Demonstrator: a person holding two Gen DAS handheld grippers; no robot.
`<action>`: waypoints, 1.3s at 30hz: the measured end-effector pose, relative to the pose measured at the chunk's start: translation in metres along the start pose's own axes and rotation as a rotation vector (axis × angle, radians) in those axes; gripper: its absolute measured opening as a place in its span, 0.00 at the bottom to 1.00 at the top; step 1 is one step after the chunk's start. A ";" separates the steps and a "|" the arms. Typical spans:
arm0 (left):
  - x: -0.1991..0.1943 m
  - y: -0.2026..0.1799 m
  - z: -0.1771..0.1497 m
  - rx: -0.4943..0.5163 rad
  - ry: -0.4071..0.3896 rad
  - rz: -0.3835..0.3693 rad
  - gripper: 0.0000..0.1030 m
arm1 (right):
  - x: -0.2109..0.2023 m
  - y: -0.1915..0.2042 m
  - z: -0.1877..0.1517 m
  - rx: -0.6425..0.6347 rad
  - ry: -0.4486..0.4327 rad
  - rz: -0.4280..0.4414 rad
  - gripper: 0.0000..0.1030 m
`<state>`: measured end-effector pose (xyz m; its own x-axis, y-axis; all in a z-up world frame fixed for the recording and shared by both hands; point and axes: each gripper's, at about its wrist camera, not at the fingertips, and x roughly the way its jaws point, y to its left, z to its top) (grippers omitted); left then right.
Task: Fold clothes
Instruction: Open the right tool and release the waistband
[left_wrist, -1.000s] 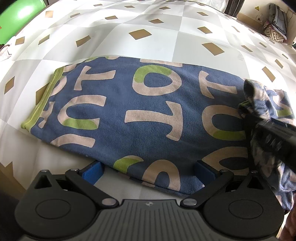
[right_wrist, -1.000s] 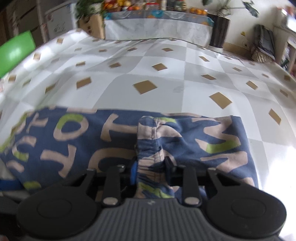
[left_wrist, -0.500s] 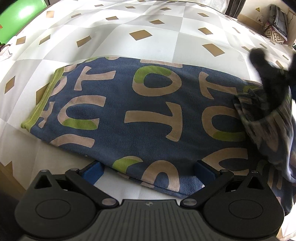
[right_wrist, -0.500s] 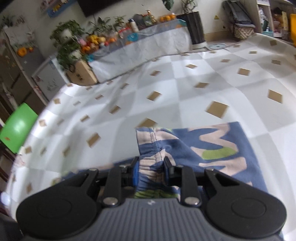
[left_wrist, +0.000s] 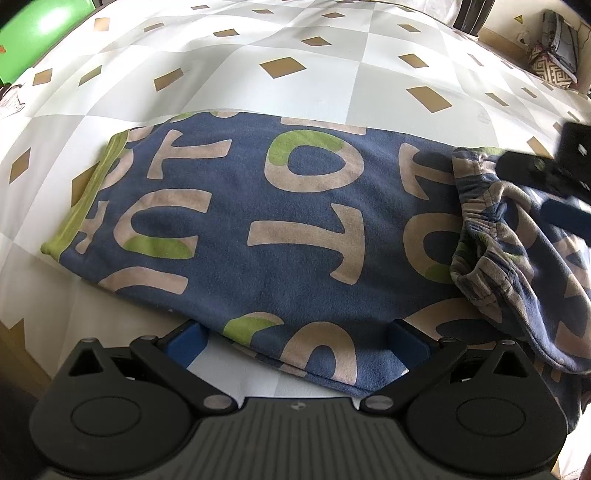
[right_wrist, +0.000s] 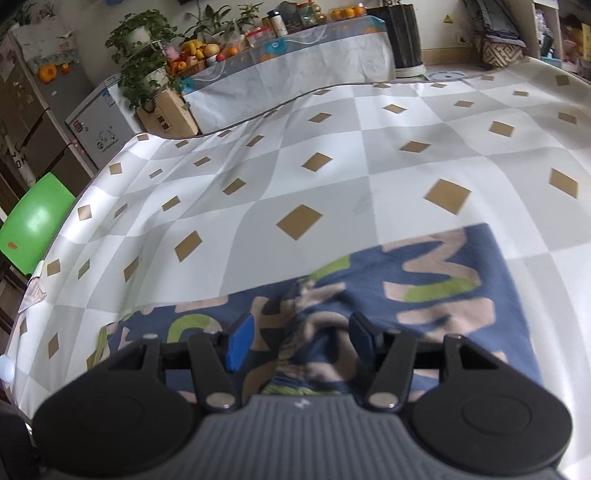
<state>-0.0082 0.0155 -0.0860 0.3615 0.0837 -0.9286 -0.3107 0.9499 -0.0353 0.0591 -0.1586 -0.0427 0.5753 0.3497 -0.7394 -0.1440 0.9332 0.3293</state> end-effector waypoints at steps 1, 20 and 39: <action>0.000 0.000 0.000 0.000 0.000 0.000 1.00 | -0.002 -0.001 -0.002 0.008 0.007 -0.002 0.53; -0.018 0.013 -0.003 0.015 -0.071 0.078 1.00 | -0.014 0.001 -0.060 -0.004 0.094 -0.068 0.62; -0.030 0.017 -0.012 0.084 -0.085 0.085 1.00 | -0.032 0.023 -0.101 -0.159 0.117 -0.092 0.74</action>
<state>-0.0347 0.0255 -0.0630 0.4117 0.1865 -0.8921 -0.2694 0.9600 0.0763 -0.0439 -0.1395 -0.0706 0.4963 0.2607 -0.8281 -0.2254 0.9598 0.1671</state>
